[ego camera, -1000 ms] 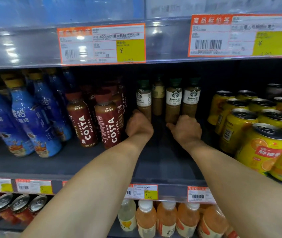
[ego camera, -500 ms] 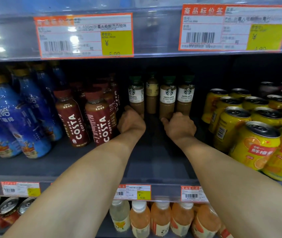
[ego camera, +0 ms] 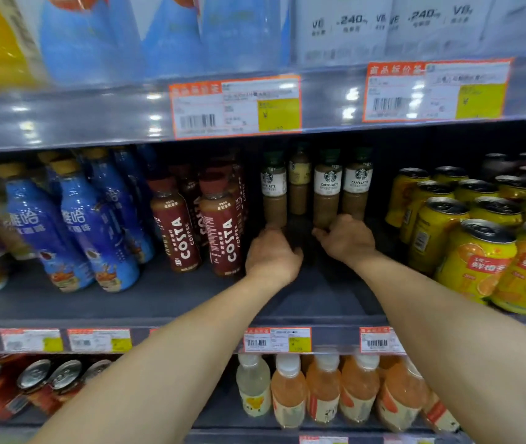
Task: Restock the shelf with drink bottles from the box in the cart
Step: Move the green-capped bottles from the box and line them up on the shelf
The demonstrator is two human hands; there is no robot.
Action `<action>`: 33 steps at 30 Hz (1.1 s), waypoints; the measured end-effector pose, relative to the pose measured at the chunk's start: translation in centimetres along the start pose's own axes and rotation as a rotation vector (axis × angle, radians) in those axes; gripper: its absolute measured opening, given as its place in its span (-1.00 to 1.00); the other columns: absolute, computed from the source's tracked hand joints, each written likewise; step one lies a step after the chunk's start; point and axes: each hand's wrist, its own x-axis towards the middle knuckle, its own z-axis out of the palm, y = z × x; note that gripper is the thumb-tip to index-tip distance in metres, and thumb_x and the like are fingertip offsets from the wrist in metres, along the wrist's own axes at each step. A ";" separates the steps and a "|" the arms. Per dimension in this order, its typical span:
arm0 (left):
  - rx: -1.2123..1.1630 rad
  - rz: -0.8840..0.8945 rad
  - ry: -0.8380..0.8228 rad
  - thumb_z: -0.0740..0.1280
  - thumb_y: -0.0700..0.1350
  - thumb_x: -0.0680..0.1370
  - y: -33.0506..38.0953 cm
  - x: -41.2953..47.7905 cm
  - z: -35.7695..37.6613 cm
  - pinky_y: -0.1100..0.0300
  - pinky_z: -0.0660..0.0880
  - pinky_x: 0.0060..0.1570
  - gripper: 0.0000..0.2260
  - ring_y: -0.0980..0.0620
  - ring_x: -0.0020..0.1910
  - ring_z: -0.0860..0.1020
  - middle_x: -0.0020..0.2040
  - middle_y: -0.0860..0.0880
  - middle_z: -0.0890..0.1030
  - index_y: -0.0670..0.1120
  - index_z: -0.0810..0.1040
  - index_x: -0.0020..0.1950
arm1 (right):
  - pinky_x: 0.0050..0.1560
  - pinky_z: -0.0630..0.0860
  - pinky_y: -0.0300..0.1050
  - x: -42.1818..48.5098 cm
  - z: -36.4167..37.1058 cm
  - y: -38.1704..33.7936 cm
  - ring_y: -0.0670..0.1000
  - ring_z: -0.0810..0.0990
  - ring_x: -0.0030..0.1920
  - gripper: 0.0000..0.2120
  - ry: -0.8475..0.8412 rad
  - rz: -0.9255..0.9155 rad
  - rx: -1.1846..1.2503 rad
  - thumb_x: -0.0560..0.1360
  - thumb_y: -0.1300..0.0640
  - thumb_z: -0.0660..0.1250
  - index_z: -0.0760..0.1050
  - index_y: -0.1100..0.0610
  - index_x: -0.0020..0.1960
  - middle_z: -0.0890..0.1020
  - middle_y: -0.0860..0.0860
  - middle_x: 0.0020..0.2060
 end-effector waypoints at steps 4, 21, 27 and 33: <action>-0.030 0.150 -0.052 0.39 -0.01 0.53 -0.6 -4.3 -1.8 0.12 0.48 0.20 -0.60 -0.09 0.23 0.56 0.21 -0.05 0.63 -0.05 0.50 0.35 | -0.01 0.49 -0.11 -4.8 -1.2 0.1 0.17 0.59 0.13 -0.70 -0.049 -0.124 -0.026 0.51 -0.11 0.34 0.56 0.06 0.12 0.63 0.13 0.12; -0.039 0.220 -0.365 0.31 0.06 0.58 -11.5 -35.4 1.4 0.18 0.48 0.14 -0.72 0.07 0.22 0.51 0.14 0.12 0.60 0.03 0.55 0.27 | -0.33 0.42 -0.11 -38.3 -1.5 16.5 0.02 0.57 -0.19 -0.86 -0.108 -0.130 -0.074 0.55 -0.06 0.32 0.44 -0.01 -0.01 0.56 -0.04 -0.16; 0.090 -0.017 -0.580 0.35 0.07 0.55 -17.5 -44.7 7.3 0.17 0.50 0.11 -0.67 0.04 0.13 0.56 0.19 0.04 0.62 0.04 0.54 0.29 | -0.06 0.53 -0.09 -45.5 5.6 26.0 0.11 0.63 0.00 -0.79 -0.371 0.246 -0.069 0.48 -0.05 0.37 0.56 0.05 0.03 0.66 0.02 -0.08; 0.177 -0.298 -0.719 0.29 0.07 0.57 -20.9 -50.4 15.4 0.19 0.50 -0.12 -0.71 0.02 -0.05 0.58 0.03 0.04 0.63 0.02 0.54 0.25 | -0.08 0.44 -0.08 -49.4 15.1 33.9 0.19 0.59 0.08 -0.77 -0.664 0.431 -0.145 0.51 -0.07 0.30 0.46 0.09 -0.01 0.63 0.11 0.04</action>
